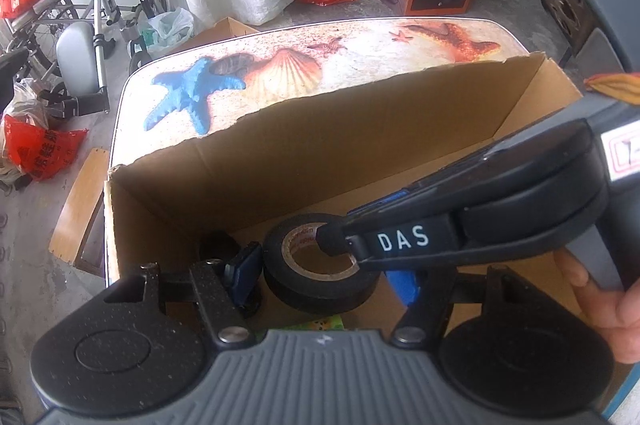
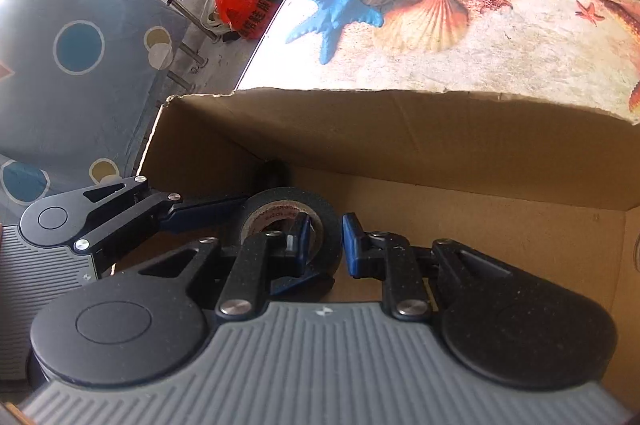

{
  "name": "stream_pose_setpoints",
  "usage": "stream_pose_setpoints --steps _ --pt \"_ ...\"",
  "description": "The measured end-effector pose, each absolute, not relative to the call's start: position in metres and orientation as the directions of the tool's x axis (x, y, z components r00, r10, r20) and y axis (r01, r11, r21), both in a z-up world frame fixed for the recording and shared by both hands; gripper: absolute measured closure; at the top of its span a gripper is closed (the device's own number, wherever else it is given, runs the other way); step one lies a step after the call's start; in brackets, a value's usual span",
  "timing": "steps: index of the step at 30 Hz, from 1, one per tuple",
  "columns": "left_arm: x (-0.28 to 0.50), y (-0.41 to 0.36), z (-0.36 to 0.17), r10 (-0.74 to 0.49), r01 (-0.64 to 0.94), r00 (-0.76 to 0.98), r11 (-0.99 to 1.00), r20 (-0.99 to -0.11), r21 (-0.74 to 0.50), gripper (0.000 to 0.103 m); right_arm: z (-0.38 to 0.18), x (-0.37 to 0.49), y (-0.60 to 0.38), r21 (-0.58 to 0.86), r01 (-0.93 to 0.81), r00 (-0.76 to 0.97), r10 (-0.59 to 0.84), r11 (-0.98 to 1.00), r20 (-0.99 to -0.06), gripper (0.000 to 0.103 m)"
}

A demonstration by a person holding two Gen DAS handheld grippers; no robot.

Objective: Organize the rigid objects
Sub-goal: 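Lift the tape roll with the right gripper and lower it into the box, then open the right gripper to release the tape roll in the box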

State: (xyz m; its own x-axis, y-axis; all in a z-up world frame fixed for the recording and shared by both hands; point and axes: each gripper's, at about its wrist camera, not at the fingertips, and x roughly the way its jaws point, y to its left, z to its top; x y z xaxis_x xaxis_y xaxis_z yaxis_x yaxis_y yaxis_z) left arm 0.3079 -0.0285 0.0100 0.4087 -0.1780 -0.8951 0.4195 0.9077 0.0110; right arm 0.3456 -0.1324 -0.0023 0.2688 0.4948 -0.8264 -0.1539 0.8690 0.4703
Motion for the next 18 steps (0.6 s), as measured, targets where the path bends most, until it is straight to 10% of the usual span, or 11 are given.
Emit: stream_pose_setpoints --steps 18 --pt "0.289 -0.028 0.038 -0.198 0.435 0.502 0.899 -0.842 0.048 0.029 -0.007 0.358 -0.164 0.616 -0.060 0.332 0.597 0.786 -0.730 0.065"
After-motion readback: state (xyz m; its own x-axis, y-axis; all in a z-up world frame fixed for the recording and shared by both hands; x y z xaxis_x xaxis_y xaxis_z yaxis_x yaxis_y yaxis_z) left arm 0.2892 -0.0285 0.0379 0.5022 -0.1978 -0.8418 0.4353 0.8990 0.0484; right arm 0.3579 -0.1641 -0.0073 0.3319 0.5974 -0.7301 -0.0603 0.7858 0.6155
